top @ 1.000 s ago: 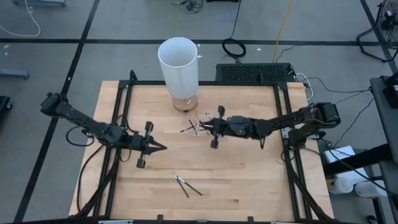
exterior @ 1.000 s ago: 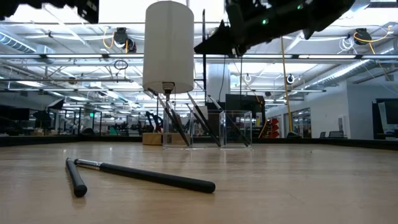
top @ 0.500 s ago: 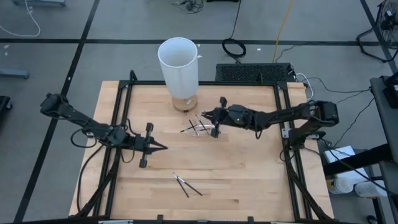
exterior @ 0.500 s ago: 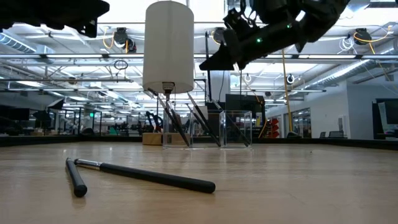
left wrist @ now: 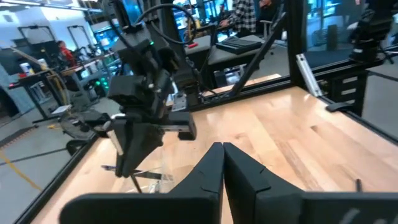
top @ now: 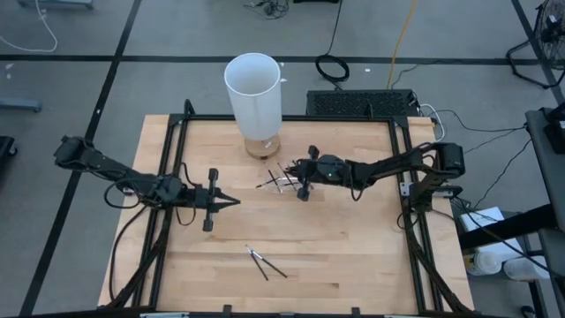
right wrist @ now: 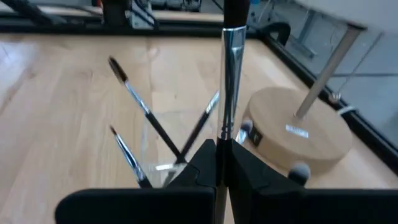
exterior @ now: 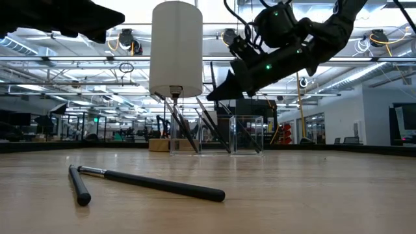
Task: Pick & Place Makeup Supplies
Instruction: Put the makeup brush into the transparent organizer
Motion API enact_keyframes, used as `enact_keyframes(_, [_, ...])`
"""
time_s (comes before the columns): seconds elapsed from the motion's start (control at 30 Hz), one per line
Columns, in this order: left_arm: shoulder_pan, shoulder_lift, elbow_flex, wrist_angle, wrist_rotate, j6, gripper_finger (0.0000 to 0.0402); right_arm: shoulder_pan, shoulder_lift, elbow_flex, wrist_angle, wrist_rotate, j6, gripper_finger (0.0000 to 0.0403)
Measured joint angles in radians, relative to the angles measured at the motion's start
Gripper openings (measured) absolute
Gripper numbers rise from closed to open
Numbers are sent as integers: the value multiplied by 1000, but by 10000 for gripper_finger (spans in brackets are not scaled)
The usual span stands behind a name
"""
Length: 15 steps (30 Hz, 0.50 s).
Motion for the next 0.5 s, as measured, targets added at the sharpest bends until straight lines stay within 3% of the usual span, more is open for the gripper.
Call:
enact_keyframes(0.2, [4,0,0,0,14,-9,14,0,1,0,-25,-5,29,4])
enact_keyframes(0.5, [4,0,0,10,11,-13,32,2,116,16,38,-14,68,4])
